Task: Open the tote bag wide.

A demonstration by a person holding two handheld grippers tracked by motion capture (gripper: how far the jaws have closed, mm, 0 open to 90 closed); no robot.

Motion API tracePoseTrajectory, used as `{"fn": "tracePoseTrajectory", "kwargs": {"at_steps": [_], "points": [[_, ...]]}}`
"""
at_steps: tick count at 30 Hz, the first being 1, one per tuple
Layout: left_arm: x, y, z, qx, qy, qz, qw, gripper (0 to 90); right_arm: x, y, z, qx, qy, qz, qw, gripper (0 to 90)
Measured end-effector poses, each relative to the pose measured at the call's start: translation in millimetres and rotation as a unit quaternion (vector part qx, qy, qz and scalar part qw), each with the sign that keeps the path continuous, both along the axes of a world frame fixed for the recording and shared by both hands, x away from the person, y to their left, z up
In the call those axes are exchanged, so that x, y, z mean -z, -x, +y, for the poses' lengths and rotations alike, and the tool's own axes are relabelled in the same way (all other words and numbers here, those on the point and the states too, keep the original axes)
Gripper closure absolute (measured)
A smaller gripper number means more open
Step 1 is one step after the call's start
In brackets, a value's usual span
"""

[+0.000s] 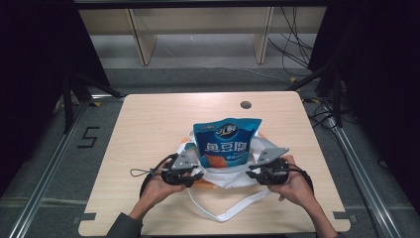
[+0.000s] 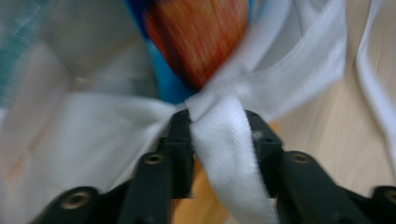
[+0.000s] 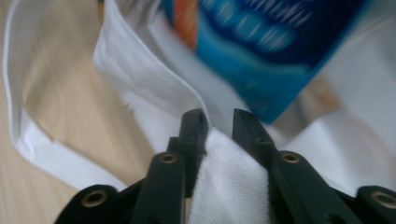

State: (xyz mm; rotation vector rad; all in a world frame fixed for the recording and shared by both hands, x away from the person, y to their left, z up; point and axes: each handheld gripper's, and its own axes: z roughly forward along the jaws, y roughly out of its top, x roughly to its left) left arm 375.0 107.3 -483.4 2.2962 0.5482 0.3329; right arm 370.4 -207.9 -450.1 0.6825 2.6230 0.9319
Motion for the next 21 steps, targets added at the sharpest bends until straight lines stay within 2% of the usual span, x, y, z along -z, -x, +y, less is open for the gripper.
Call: {"fn": "tracePoseTrajectory", "kwargs": {"at_steps": [1,2,3,4,5,6,7,8,9,10,11,13,14,15,16,17,18,19,20,21], "points": [[8.5,1.2,-3.3,-0.011,-0.005,0.007,0.9999,69.9,8.8,1.2,1.5,0.003,0.014,0.010,0.9998,76.8],[26.9,-1.6,-7.2,-0.009,0.002,0.029,0.9995,79.7,30.2,-2.2,4.1,0.006,0.031,0.036,0.9988,77.4],[26.9,-1.6,-7.2,-0.009,0.002,0.029,0.9995,84.1,30.2,-2.2,4.1,0.006,0.031,0.036,0.9988,77.4],[27.1,-7.2,-4.7,-0.020,0.011,0.047,0.9986,83.8,43.5,-6.3,6.9,0.021,0.028,0.034,0.9988,78.5],[26.5,-8.4,-4.9,-0.016,0.007,0.048,0.9987,83.4,41.2,-8.0,5.7,0.013,0.042,0.032,0.9985,78.5],[26.5,-8.4,-4.9,-0.016,0.007,0.048,0.9987,82.4,41.2,-8.0,5.7,0.013,0.042,0.032,0.9985,78.5],[25.9,-6.5,-5.9,-0.021,0.002,0.040,0.9990,82.4,42.1,-6.0,8.8,0.021,0.031,0.037,0.9986,78.5],[25.9,-5.3,-7.3,-0.020,-0.004,0.035,0.9992,82.0,42.8,-5.6,8.9,0.022,0.035,0.031,0.9986,78.2],[23.4,-3.6,-8.8,-0.019,-0.017,0.031,0.9992,78.8,42.6,-4.9,8.0,0.029,0.033,0.034,0.9984,77.8],[23.4,-3.6,-8.8,-0.019,-0.017,0.031,0.9992,75.6,42.1,-4.4,8.0,0.037,0.034,0.039,0.9980,77.2],[18.7,-1.2,-7.2,-0.019,-0.018,0.033,0.9991,73.7,41.7,-5.2,7.6,0.025,0.031,0.039,0.9985,76.4],[14.8,1.1,-5.8,-0.016,-0.014,0.032,0.9993,68.0,41.8,-6.0,7.9,0.019,0.027,0.035,0.9988,75.3],[5.2,4.5,-2.6,-0.012,-0.010,0.034,0.9993,64.9,39.4,-3.0,8.5,0.029,0.025,0.045,0.9983,70.8],[5.2,4.5,-2.6,-0.012,-0.010,0.034,0.9993,61.3,39.4,-3.0,8.5,0.029,0.025,0.045,0.9983,70.8],[1.4,6.2,-1.9,-0.012,-0.003,0.039,0.9992,61.3,38.3,-3.0,8.3,0.027,0.021,0.046,0.9984,67.3],[-2.9,7.5,-0.4,-0.004,-0.007,0.045,0.9989,57.0,37.1,-4.3,7.6,0.024,0.015,0.041,0.9988,63.4],[-7.3,8.6,1.0,-0.002,-0.011,0.046,0.9989,48.5,30.6,-2.5,7.2,0.043,0.004,0.057,0.9974,55.3],[-12.4,10.7,2.2,-0.001,-0.007,0.052,0.9986,48.5,30.6,-2.5,7.2,0.043,0.004,0.057,0.9974,55.3],[-18.5,12.5,3.8,-0.002,0.000,0.055,0.9985,44.3,27.4,-2.1,7.1,0.041,-0.007,0.049,0.9979,52.4],[-24.8,13.8,5.9,-0.005,0.010,0.058,0.9982,40.7,22.7,-2.6,5.1,0.024,-0.024,0.042,0.9985,50.9]]}}
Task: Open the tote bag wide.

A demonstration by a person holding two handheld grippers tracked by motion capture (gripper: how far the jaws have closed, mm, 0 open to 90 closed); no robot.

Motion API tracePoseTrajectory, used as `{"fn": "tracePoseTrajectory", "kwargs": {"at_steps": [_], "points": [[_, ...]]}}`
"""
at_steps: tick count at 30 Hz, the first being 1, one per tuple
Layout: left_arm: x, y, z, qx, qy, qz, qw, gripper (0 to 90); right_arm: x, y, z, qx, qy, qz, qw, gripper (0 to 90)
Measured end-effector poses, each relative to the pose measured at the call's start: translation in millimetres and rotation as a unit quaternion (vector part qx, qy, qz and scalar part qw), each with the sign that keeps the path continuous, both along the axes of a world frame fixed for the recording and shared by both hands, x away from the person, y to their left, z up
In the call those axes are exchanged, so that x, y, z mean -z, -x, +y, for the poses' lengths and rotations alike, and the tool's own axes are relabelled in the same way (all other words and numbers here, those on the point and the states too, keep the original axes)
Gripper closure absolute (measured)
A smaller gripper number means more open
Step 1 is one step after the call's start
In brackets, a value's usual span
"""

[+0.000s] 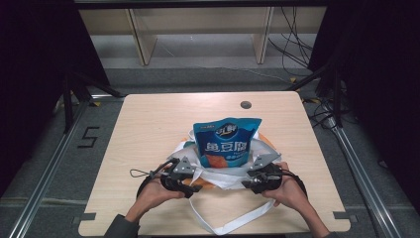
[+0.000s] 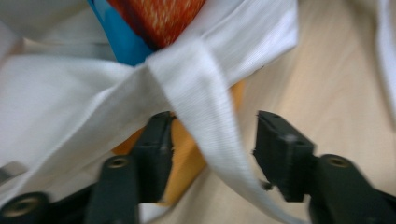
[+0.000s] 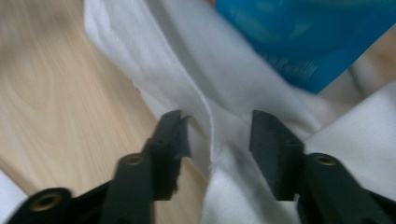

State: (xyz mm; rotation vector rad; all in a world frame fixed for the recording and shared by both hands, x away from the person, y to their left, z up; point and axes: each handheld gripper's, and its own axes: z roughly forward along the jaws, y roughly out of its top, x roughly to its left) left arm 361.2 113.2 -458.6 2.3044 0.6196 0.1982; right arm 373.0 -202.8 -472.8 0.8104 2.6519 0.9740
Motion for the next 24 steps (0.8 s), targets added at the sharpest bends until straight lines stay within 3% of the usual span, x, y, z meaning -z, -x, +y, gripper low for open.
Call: {"fn": "tracePoseTrajectory", "kwargs": {"at_steps": [2,6,7,8,10,11,12,13,14,16,17,18,19,20,21,22,23,24], "points": [[-14.8,2.2,5.2,-0.006,0.016,-0.004,0.9999,36.1,-14.7,1.4,-5.4,-0.003,-0.028,-0.006,0.9996,46.6],[-41.6,-1.1,13.7,-0.035,0.040,-0.046,0.9975,34.9,-50.8,4.7,-19.3,0.022,-0.089,-0.038,0.9951,45.3],[-45.2,-5.0,15.4,-0.054,0.049,-0.055,0.9958,35.1,-56.0,3.7,-21.6,0.035,-0.095,-0.053,0.9935,45.4],[-47.3,-10.5,16.8,-0.069,0.060,-0.059,0.9940,36.7,-67.5,-3.0,-28.7,0.067,-0.094,-0.094,0.9889,45.7],[-47.4,-25.0,17.6,-0.107,0.069,-0.078,0.9887,36.8,-70.7,-7.0,-30.8,0.079,-0.092,-0.099,0.9877,45.4],[-46.1,-30.9,17.8,-0.113,0.064,-0.083,0.9880,37.0,-72.8,-15.1,-34.0,0.087,-0.082,-0.111,0.9865,44.7],[-42.9,-37.8,17.0,-0.124,0.056,-0.083,0.9871,37.4,-72.3,-18.5,-33.7,0.100,-0.080,-0.110,0.9856,44.1],[-39.2,-44.4,15.8,-0.127,0.041,-0.087,0.9872,37.0,-67.8,-35.7,-37.3,0.113,-0.061,-0.121,0.9843,45.5],[-35.8,-50.9,15.6,-0.122,0.019,-0.095,0.9878,37.0,-63.5,-42.2,-38.2,0.118,-0.054,-0.107,0.9858,48.1],[-28.1,-64.5,15.2,-0.133,0.008,-0.106,0.9854,37.3,-57.8,-51.7,-41.4,0.110,-0.039,-0.112,0.9868,52.5],[-24.2,-70.8,14.4,-0.143,0.015,-0.103,0.9843,46.3,-45.8,-62.8,-43.8,0.107,-0.032,-0.094,0.9893,69.3],[-22.6,-78.3,15.2,-0.132,0.017,-0.115,0.9844,53.2,-41.5,-68.6,-45.9,0.101,-0.036,-0.106,0.9886,77.3],[-21.2,-83.1,14.2,-0.135,0.038,-0.118,0.9831,53.2,-41.5,-68.6,-45.9,0.101,-0.036,-0.106,0.9886,77.3],[-22.1,-89.5,14.1,-0.129,0.039,-0.139,0.9811,64.9,-39.0,-72.3,-46.9,0.106,-0.047,-0.119,0.9861,83.1],[-23.4,-95.1,13.0,-0.139,0.035,-0.163,0.9762,73.1,-37.6,-76.6,-48.7,0.105,-0.049,-0.138,0.9837,86.5],[-24.2,-101.8,12.4,-0.148,0.046,-0.172,0.9728,78.9,-37.0,-79.3,-48.7,0.110,-0.047,-0.149,0.9817,87.1],[-23.1,-109.2,12.3,-0.155,0.062,-0.165,0.9722,81.3,-34.0,-85.3,-47.7,0.116,-0.032,-0.155,0.9805,87.7],[-20.0,-117.1,12.7,-0.155,0.064,-0.155,0.9734,81.3,-34.0,-85.3,-47.7,0.116,-0.032,-0.155,0.9805,87.7]]}}
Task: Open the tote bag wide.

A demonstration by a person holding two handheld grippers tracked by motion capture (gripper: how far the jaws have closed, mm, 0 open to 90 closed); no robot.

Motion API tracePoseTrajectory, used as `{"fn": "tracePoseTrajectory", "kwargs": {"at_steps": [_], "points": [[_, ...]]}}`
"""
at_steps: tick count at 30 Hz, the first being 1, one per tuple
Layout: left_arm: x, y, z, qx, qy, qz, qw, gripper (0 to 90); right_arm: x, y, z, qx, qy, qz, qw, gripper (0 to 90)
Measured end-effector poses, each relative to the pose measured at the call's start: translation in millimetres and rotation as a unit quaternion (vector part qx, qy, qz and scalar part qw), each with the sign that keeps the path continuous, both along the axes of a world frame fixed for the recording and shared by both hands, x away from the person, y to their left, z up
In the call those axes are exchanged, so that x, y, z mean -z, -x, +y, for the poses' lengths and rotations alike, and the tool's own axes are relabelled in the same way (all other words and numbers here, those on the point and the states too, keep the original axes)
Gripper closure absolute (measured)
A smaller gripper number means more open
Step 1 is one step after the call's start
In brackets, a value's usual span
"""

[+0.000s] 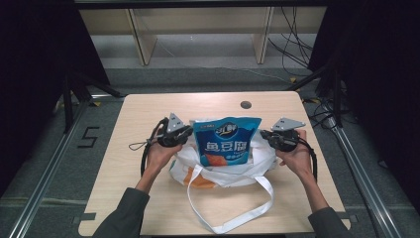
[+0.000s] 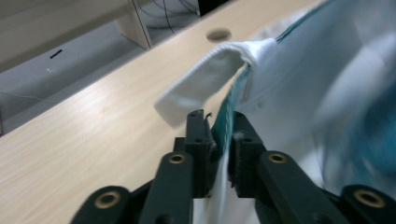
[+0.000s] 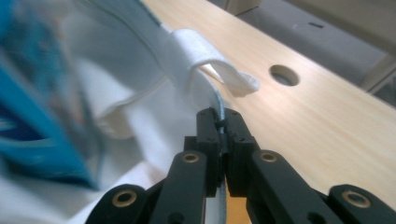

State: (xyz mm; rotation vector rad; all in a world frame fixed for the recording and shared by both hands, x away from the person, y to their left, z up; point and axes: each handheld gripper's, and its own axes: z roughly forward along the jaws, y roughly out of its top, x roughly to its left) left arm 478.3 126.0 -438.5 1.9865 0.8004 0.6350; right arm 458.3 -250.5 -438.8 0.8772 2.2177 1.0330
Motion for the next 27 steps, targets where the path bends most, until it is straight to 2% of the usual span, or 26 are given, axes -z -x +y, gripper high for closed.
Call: {"fn": "tracePoseTrajectory", "kwargs": {"at_steps": [1,2,3,4,6,7,8,9,10,11,13,14,15,16,17,18,19,20,21,22,23,24,25,26,27], "points": [[6.1,-5.9,-1.1,-0.006,0.013,0.016,0.9998,81.6,3.7,-3.5,0.5,0.002,0.006,0.003,1.0000,87.7],[13.7,-12.5,-0.3,0.000,0.014,0.035,0.9993,82.2,15.0,-10.6,1.1,0.007,0.017,0.013,0.9997,87.8],[22.5,-17.7,0.5,-0.003,0.018,0.054,0.9984,82.2,15.0,-10.6,1.1,0.007,0.017,0.013,0.9997,87.8],[31.7,-21.4,0.4,-0.010,0.019,0.067,0.9975,82.4,21.3,-13.3,1.2,0.014,0.017,0.023,0.9995,87.8],[51.3,-27.9,0.9,-0.015,0.013,0.087,0.9960,83.1,33.8,-18.4,1.3,0.019,0.022,0.042,0.9987,87.8],[60.7,-30.3,0.9,-0.017,0.019,0.100,0.9947,83.2,45.2,-20.6,3.2,0.028,0.033,0.065,0.9970,88.0],[68.6,-32.3,1.1,-0.020,0.030,0.106,0.9938,83.2,45.2,-20.6,3.2,0.028,0.033,0.065,0.9970,88.0],[74.7,-33.1,0.4,-0.025,0.036,0.115,0.9924,83.2,51.3,-23.5,2.5,0.023,0.043,0.065,0.9967,88.0],[77.1,-34.1,1.1,-0.024,0.039,0.121,0.9916,83.0,57.9,-25.2,2.1,0.028,0.034,0.073,0.9964,88.0],[77.0,-33.6,-0.1,-0.029,0.043,0.125,0.9908,82.9,62.7,-25.5,2.7,0.037,0.020,0.085,0.9955,88.0],[75.1,-31.6,-0.8,-0.022,0.010,0.107,0.9939,82.8,64.9,-25.8,3.4,0.032,0.034,0.076,0.9960,88.0],[73.3,-31.4,-0.5,-0.022,0.005,0.109,0.9938,82.4,64.8,-25.6,4.7,0.031,0.036,0.075,0.9960,87.9],[71.5,-30.8,-0.6,-0.031,0.015,0.112,0.9931,77.5,63.9,-25.5,4.2,0.036,0.030,0.078,0.9958,87.0],[67.3,-30.4,1.8,-0.037,0.018,0.117,0.9923,77.5,63.9,-25.5,4.2,0.036,0.030,0.078,0.9958,87.0],[63.5,-28.9,2.7,-0.046,0.042,0.118,0.9910,72.1,58.8,-24.9,2.0,0.044,0.018,0.089,0.9949,78.6],[58.2,-26.8,4.5,-0.051,0.057,0.115,0.9905,72.1,58.8,-24.9,2.0,0.044,0.018,0.089,0.9949,78.6],[51.7,-23.8,7.3,-0.046,0.062,0.114,0.9905,69.8,54.1,-25.5,-0.7,0.045,0.020,0.080,0.9955,73.3],[45.3,-19.4,7.4,-0.048,0.076,0.109,0.9899,67.0,48.6,-24.9,-2.2,0.049,0.007,0.074,0.9960,69.2],[37.2,-15.0,9.8,-0.042,0.066,0.102,0.9917,64.2,42.4,-22.4,-3.3,0.057,-0.009,0.072,0.9957,64.6],[29.8,-10.2,10.2,-0.038,0.062,0.092,0.9931,63.0,25.3,-15.3,-6.3,0.057,-0.022,0.065,0.9960,60.3],[23.4,-5.0,10.2,-0.034,0.064,0.089,0.9934,63.0,25.3,-15.3,-6.3,0.057,-0.022,0.065,0.9960,60.3],[18.1,1.0,10.0,-0.032,0.059,0.085,0.9941,62.9,17.3,-10.6,-7.4,0.049,-0.025,0.056,0.9969,59.2],[12.7,6.8,11.5,-0.022,0.040,0.078,0.9959,62.5,8.8,-4.1,-7.1,0.041,-0.037,0.056,0.9969,58.5],[8.9,14.0,10.6,-0.020,0.028,0.074,0.9967,62.4,1.7,3.1,-6.1,0.031,-0.046,0.051,0.9972,58.1],[6.5,20.8,10.5,-0.014,0.012,0.072,0.9972,62.8,-4.8,11.5,-4.0,0.019,-0.055,0.059,0.9966,58.2]]}}
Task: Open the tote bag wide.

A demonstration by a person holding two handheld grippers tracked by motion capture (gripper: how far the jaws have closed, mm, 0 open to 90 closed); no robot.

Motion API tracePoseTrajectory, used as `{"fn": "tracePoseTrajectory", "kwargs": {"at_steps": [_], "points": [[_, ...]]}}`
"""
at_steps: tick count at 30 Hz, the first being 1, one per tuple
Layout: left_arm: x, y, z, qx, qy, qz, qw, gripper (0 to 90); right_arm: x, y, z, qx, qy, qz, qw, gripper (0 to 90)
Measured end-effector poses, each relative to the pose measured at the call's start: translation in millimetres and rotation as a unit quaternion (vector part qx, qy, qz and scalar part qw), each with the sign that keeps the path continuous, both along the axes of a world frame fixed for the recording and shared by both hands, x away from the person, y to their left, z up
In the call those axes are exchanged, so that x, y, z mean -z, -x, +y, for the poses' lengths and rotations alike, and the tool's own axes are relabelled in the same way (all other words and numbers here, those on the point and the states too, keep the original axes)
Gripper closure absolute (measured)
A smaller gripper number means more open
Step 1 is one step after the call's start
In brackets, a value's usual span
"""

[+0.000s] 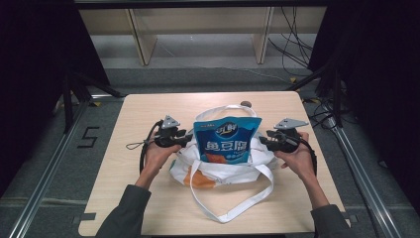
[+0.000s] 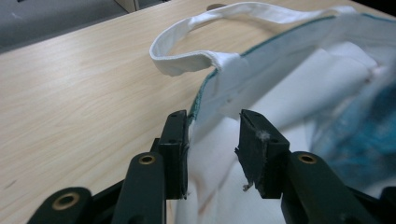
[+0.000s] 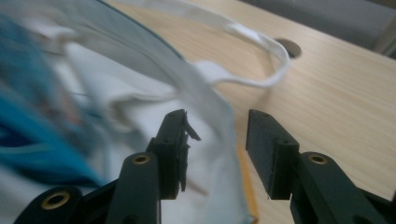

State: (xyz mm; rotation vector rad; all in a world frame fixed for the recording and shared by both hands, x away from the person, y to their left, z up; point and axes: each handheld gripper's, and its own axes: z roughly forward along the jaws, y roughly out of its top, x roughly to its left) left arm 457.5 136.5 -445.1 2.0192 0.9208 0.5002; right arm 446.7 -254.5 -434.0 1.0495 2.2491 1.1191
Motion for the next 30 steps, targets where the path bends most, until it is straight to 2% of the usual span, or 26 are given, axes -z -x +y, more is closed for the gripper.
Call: {"fn": "tracePoseTrajectory", "kwargs": {"at_steps": [1,2,3,4,7,8,9,10,11,12,13,15,16,17,18,19,20,21,23,24,25,26,27,28,29,30], "points": [[-0.8,6.4,-0.3,0.011,-0.004,0.003,0.9999,64.7,-4.9,8.9,2.8,-0.014,-0.006,0.014,0.9998,58.4],[-0.3,13.6,-1.4,0.014,0.001,0.011,0.9998,67.8,-8.8,25.8,9.3,-0.040,-0.005,0.021,0.9990,61.9],[0.7,19.8,-2.2,0.023,-0.002,0.017,0.9996,67.8,-8.8,25.8,9.3,-0.040,-0.005,0.021,0.9990,61.9],[2.6,26.0,-4.1,0.030,-0.005,0.021,0.9993,68.4,-8.8,31.7,12.4,-0.060,-0.002,0.021,0.9980,64.5],[11.3,43.8,-10.4,0.058,-0.014,0.036,0.9975,75.8,-2.6,48.9,27.9,-0.103,-0.007,0.042,0.9938,77.5],[15.8,49.0,-12.1,0.064,-0.030,0.035,0.9969,79.2,0.5,53.0,32.9,-0.120,0.000,0.039,0.9920,84.7],[29.4,57.0,-14.5,0.082,-0.070,0.040,0.9934,82.2,8.4,59.5,43.3,-0.155,0.026,0.046,0.9866,90.0],[38.8,59.3,-15.3,0.085,-0.073,0.053,0.9923,83.7,13.1,62.0,47.6,-0.157,0.046,0.050,0.9852,90.0],[38.8,59.3,-15.3,0.085,-0.073,0.053,0.9923,85.4,13.1,62.0,47.6,-0.157,0.046,0.050,0.9852,90.0],[47.0,59.9,-14.5,0.088,-0.073,0.055,0.9919,85.4,19.1,63.0,50.8,-0.156,0.057,0.053,0.9846,90.0],[54.7,61.1,-15.4,0.078,-0.065,0.069,0.9924,87.0,26.2,63.1,53.0,-0.155,0.067,0.058,0.9839,90.0],[60.6,60.6,-17.8,0.077,-0.074,0.068,0.9920,88.4,43.6,63.6,57.1,-0.155,0.097,0.083,0.9796,90.0],[60.9,59.4,-18.4,0.084,-0.086,0.059,0.9910,88.7,55.1,64.2,60.5,-0.147,0.110,0.090,0.9789,90.0],[62.8,60.5,-20.1,0.078,-0.083,0.062,0.9916,89.1,62.4,65.3,61.5,-0.144,0.101,0.102,0.9791,90.0],[63.4,60.1,-20.3,0.079,-0.083,0.061,0.9916,89.1,62.4,65.3,61.5,-0.144,0.101,0.102,0.9791,90.0],[63.3,60.2,-19.9,0.078,-0.081,0.062,0.9918,89.1,60.4,64.7,60.6,-0.156,0.105,0.104,0.9767,90.0],[62.5,59.8,-19.1,0.079,-0.079,0.063,0.9917,89.0,60.7,64.8,61.0,-0.153,0.105,0.103,0.9772,90.0],[61.2,59.4,-17.8,0.079,-0.076,0.064,0.9920,86.8,59.8,67.4,62.8,-0.124,0.111,0.103,0.9806,90.0],[53.6,59.3,-13.3,0.077,-0.072,0.051,0.9931,83.9,55.5,67.1,61.2,-0.128,0.112,0.099,0.9805,85.8],[47.3,59.1,-10.5,0.070,-0.069,0.042,0.9943,80.1,48.4,66.9,58.4,-0.128,0.109,0.088,0.9819,82.6],[39.9,58.0,-7.2,0.064,-0.058,0.030,0.9958,79.5,40.5,65.2,54.0,-0.136,0.091,0.062,0.9845,80.6],[32.1,56.6,-4.0,0.055,-0.042,0.018,0.9974,78.8,19.0,61.4,40.1,-0.134,0.059,0.023,0.9890,79.3],[16.3,52.3,2.8,0.042,-0.020,-0.006,0.9989,78.0,9.6,59.1,32.7,-0.118,0.048,0.006,0.9919,78.2],[10.1,48.5,6.0,0.031,-0.017,-0.022,0.9991,77.9,2.4,55.3,25.2,-0.095,0.039,-0.020,0.9945,77.2],[6.0,43.7,8.0,0.020,-0.016,-0.032,0.9992,78.0,-2.9,50.7,17.6,-0.069,0.037,-0.041,0.9961,77.2],[6.0,43.7,8.0,0.020,-0.016,-0.032,0.9992,78.0,-2.9,50.7,17.6,-0.069,0.037,-0.041,0.9961,77.2]]}}
